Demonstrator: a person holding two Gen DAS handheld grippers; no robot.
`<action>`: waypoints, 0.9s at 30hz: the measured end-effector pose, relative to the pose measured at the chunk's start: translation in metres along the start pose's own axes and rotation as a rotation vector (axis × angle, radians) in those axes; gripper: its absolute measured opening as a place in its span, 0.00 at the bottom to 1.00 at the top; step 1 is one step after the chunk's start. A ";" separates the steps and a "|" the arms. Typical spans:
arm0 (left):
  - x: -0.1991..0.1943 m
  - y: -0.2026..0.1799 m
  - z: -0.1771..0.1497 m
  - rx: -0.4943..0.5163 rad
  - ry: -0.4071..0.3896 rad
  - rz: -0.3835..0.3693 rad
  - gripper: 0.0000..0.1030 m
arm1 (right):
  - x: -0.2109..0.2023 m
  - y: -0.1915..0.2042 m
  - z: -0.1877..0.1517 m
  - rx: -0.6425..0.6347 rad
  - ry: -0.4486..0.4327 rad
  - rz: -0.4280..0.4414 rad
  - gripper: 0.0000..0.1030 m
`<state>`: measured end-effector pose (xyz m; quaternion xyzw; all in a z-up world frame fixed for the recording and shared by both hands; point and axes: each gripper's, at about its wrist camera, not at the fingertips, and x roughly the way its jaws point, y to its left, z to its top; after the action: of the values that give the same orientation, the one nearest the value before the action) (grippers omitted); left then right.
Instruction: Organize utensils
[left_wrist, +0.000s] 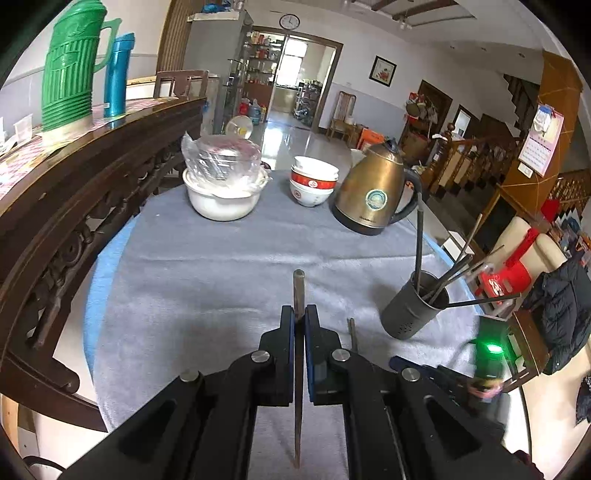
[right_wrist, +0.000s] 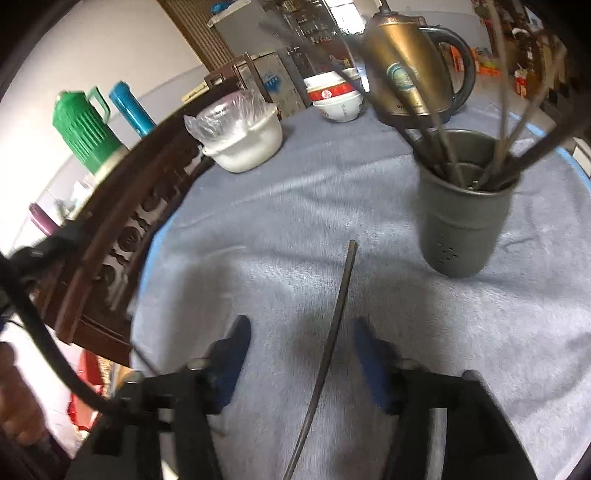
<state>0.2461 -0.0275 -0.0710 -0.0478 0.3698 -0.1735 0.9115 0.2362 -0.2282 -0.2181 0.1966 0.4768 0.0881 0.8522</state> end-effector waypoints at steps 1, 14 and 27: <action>-0.001 0.001 -0.001 -0.002 -0.003 0.000 0.05 | 0.007 -0.001 0.002 0.000 0.012 -0.017 0.46; -0.004 0.000 -0.004 0.008 -0.018 -0.012 0.05 | 0.064 -0.010 0.014 0.053 0.121 -0.109 0.08; -0.011 -0.022 -0.001 0.050 -0.044 0.046 0.05 | -0.026 0.023 0.004 -0.069 -0.139 0.033 0.06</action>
<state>0.2320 -0.0441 -0.0602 -0.0203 0.3463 -0.1606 0.9241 0.2270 -0.2175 -0.1867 0.1806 0.4096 0.1048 0.8880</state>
